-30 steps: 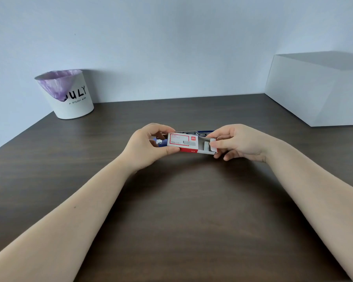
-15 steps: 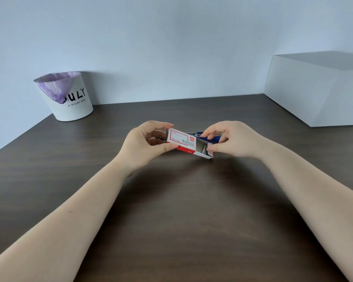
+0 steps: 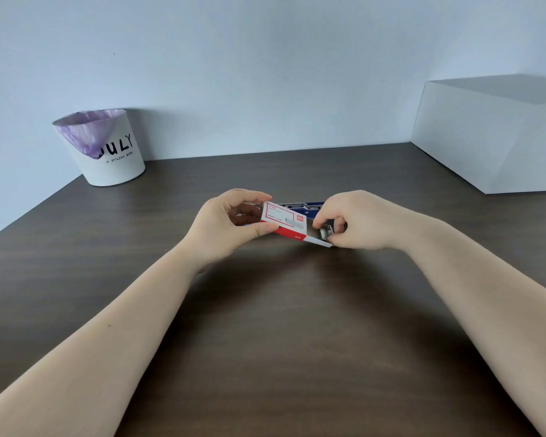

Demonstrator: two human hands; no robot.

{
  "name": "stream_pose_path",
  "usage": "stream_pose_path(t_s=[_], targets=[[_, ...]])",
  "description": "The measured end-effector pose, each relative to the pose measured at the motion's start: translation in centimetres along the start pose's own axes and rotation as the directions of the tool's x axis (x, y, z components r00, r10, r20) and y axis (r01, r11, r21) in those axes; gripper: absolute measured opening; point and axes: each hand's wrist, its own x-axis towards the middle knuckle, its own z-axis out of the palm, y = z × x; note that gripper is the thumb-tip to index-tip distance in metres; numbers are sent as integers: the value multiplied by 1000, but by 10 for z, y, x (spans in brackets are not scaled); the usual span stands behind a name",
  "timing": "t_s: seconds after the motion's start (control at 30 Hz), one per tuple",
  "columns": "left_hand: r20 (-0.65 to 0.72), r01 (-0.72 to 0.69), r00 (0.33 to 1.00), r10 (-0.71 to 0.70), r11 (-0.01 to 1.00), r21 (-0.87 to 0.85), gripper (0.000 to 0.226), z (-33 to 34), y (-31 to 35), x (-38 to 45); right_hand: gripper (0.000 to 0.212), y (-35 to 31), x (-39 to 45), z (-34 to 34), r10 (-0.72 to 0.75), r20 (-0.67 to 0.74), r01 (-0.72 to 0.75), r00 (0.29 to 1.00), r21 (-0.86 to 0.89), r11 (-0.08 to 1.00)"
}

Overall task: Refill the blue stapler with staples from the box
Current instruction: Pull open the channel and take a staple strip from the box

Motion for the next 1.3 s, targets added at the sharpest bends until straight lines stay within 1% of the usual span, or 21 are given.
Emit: stream_pose_path(t_s=[0.07, 0.17, 0.33, 0.5, 0.67, 0.83, 0.9, 0.93, 1.0, 1.03, 1.07, 1.1, 1.13, 1.2, 1.23, 1.3], targets=[[-1, 6, 1000, -6, 1000, 6, 37, 0, -1, 0, 25, -1, 1, 0, -36, 8, 36, 999, -58, 998], [-4, 24, 1000, -24, 1000, -2, 36, -1, -3, 1, 21, 2, 0, -1, -34, 5, 34, 999, -54, 998], [13, 53, 999, -53, 998, -19, 34, 1, -5, 0, 19, 7, 3, 3, -100, -1, 100, 995, -17, 995], [21, 65, 998, -65, 998, -4, 35, 0, -7, 1, 18, 7, 6, 6, -124, -10, 122, 992, -114, 986], [22, 92, 995, -93, 995, 28, 35, -1, -10, 2, 20, 7, 10, 8, -146, 5, 145, 989, -133, 980], [14, 102, 995, -102, 995, 21, 32, -1, -10, 2, 7, 13, 13, 13, -127, 0, 127, 992, 28, 991], [12, 108, 994, -108, 994, 14, 30, -2, -11, 2, 5, 14, 11, 10, -113, -57, 120, 992, 129, 984], [12, 115, 993, -115, 993, 12, 30, -2, -11, 2, 3, 15, 10, 7, -90, -107, 108, 990, 175, 979], [14, 128, 992, -128, 992, 15, 32, -3, -11, 1, 7, 17, 7, -1, 27, -240, 39, 971, 267, 963], [17, 132, 991, -132, 991, 22, 33, -3, -11, 2, 10, 19, 5, -5, 109, -280, -13, 954, 323, 946], [21, 133, 991, -134, 991, 31, 34, -3, -11, 2, 11, 20, 2, -8, 188, -277, -70, 942, 388, 919], [28, 132, 991, -133, 991, 40, 34, -3, -10, 2, 11, 22, 0, -8, 248, -225, -126, 942, 448, 885], [38, 128, 991, -129, 991, 48, 34, -2, -8, 1, 11, 23, -2, -7, 277, -142, -177, 950, 486, 856], [50, 121, 991, -125, 990, 68, 34, -1, -7, 0, 14, 22, -3, -3, 281, 19, -246, 959, 546, 801], [51, 121, 991, -125, 989, 86, 35, -1, -7, 0, 15, 20, -3, 0, 276, 71, -263, 959, 589, 764], [57, 119, 990, -126, 986, 114, 35, -3, -7, 0, 16, 17, -1, 4, 264, 117, -272, 958, 672, 689]])
